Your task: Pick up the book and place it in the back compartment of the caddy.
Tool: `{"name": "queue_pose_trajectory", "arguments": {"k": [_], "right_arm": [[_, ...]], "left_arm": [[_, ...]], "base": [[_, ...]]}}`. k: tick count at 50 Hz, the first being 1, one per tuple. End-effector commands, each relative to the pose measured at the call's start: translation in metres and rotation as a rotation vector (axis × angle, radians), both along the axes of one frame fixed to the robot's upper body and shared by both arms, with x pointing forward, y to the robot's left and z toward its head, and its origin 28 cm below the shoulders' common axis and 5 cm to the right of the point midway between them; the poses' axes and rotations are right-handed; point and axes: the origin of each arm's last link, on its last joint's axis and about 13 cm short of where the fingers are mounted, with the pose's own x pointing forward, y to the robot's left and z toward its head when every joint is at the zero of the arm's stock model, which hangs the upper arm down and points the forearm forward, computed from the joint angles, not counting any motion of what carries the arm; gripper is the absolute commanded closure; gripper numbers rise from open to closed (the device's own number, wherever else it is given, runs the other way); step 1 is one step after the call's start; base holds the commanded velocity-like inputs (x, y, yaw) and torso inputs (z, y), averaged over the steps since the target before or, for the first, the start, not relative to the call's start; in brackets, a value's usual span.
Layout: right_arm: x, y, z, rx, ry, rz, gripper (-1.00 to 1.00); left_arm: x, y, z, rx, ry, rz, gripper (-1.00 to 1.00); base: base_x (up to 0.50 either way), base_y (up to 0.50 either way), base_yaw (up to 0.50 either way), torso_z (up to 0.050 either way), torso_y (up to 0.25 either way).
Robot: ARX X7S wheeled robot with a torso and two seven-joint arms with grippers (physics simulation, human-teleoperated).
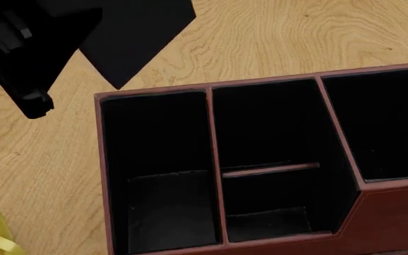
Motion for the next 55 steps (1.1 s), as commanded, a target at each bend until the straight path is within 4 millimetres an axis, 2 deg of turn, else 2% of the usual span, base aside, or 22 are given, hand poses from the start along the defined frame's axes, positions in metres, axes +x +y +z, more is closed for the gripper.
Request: {"name": "queue_pose_trajectory", "arguments": {"k": [1,12,26,41,55], "right_arm": [[0.0,0.0,0.0,0.001,0.001,-0.001,-1.0],[0.0,-0.002,-0.001,0.002,0.0,-0.004,-1.0],[-0.003,-0.002,-0.001,0.004,-0.001,-0.009,-1.0],[-0.005,-0.002,-0.002,0.003,0.002,-0.014,-1.0],[-0.007,-0.003,-0.002,0.002,0.002,-0.018,-1.0]], "left_arm": [[-0.006,-0.01,0.008,0.033,-0.025,-0.057,1.0],[-0.014,-0.022,0.012,0.073,-0.027,-0.112,1.0],[-0.017,-0.035,0.007,0.144,-0.02,-0.216,1.0],[-0.014,-0.044,0.0,0.188,-0.008,-0.346,1.0],[-0.002,-0.05,-0.001,0.21,-0.015,-0.454,1.0]], "base": [[0.0,0.0,0.0,0.0,0.0],[0.0,0.0,0.0,0.0,0.002],[0.0,0.0,0.0,0.001,0.002],[0.0,0.0,0.0,0.0,0.001],[0.0,0.0,0.0,0.001,0.001]]}}
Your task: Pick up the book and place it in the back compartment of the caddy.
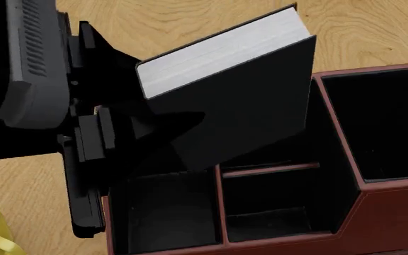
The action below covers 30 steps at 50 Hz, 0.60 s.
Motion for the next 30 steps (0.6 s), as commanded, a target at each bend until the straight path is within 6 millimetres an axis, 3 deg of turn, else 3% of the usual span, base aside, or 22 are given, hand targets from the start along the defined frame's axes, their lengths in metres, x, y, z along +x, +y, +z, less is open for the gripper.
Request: {"name": "queue_pose_trajectory", "arguments": {"k": [1,30], "right_arm": [[-0.001,-0.001,-0.001,0.0,0.002,-0.004,-1.0],[0.0,-0.001,-0.001,-0.005,0.013,-0.013,-1.0]], "left_arm": [[0.007,-0.003,0.004,0.0,-0.025,-0.06,1.0],[0.065,0.002,0.007,0.022,0.04,-0.27,1.0]], "base": [[0.0,0.0,0.0,0.0,0.0],[0.0,0.0,0.0,0.0,0.001]]}}
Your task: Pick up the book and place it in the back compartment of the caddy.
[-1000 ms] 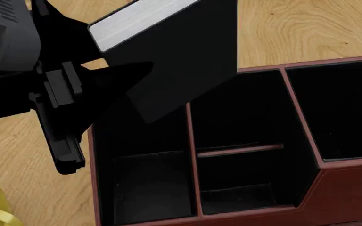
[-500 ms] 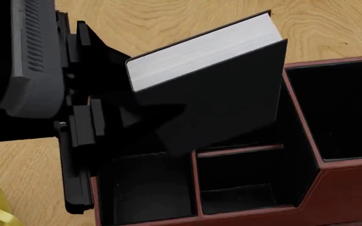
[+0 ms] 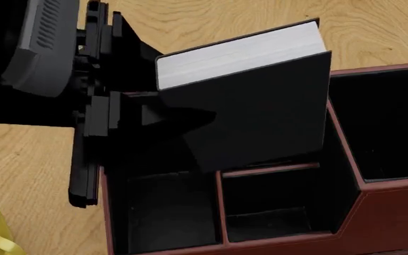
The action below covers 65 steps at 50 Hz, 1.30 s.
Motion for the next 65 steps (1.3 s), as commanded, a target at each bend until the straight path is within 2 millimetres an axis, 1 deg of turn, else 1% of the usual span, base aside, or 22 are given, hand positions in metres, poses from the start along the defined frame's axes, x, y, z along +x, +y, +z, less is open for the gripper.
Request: {"name": "queue_pose_trajectory", "arguments": {"k": [1,9,20,35,65], "right_arm": [[0.0,0.0,-0.001,-0.003,0.006,-0.003,-1.0],[-0.002,-0.001,-0.002,-0.003,0.008,-0.013,-1.0],[-0.002,-0.003,-0.004,0.0,0.012,-0.019,-1.0],[-0.002,-0.003,-0.005,0.001,0.017,-0.021,-1.0],[-0.002,-0.003,-0.006,-0.001,0.023,-0.028,-1.0]], "left_arm": [[0.019,0.002,0.006,-0.009,0.017,-0.072,1.0],[0.031,0.0,0.004,0.024,0.023,-0.094,1.0],[0.041,-0.005,-0.002,0.02,0.041,-0.093,1.0],[0.042,-0.008,-0.001,-0.006,0.026,-0.085,1.0],[0.052,-0.018,-0.02,0.007,0.062,-0.129,1.0]], "base": [[0.0,0.0,0.0,0.0,0.0],[0.0,0.0,0.0,0.001,0.001],[0.0,0.0,0.0,0.0,0.001],[0.0,0.0,0.0,0.001,0.001],[0.0,0.0,0.0,0.0,0.001]]}}
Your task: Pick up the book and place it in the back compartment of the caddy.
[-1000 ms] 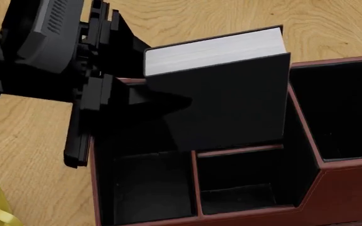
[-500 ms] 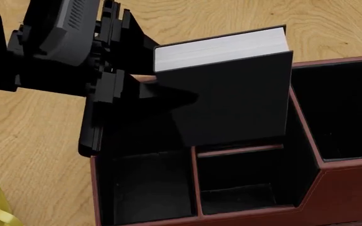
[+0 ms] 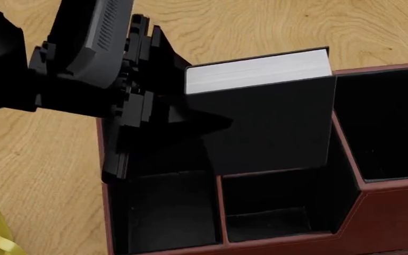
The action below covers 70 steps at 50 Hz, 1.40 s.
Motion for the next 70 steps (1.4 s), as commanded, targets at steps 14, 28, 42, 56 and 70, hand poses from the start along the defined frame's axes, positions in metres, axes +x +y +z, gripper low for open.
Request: {"name": "queue_pose_trajectory", "arguments": {"k": [14,28,42,56,70], "right_arm": [[-0.002,-0.001,-0.001,0.0,0.008,-0.014,-1.0],[-0.002,-0.003,-0.004,0.002,0.009,-0.019,-1.0],[-0.003,-0.003,-0.004,0.004,0.008,-0.021,-1.0],[-0.002,-0.003,-0.005,0.003,0.013,-0.02,-1.0],[-0.001,-0.004,-0.006,0.002,0.016,-0.02,-1.0]], "left_arm": [[0.006,-0.011,-0.008,-0.031,0.034,-0.044,1.0],[0.009,-0.015,-0.017,-0.036,0.051,-0.054,1.0],[0.011,-0.017,-0.024,-0.042,0.07,-0.055,1.0],[0.014,-0.018,-0.035,-0.043,0.088,-0.053,1.0],[0.016,-0.02,-0.048,-0.048,0.108,-0.06,1.0]], "base": [[0.0,0.0,0.0,0.001,0.001],[0.0,0.0,0.0,0.0,0.001],[0.0,0.0,0.0,0.001,0.001],[0.0,0.0,0.0,0.0,0.001],[0.0,0.0,0.0,0.0,0.001]]}}
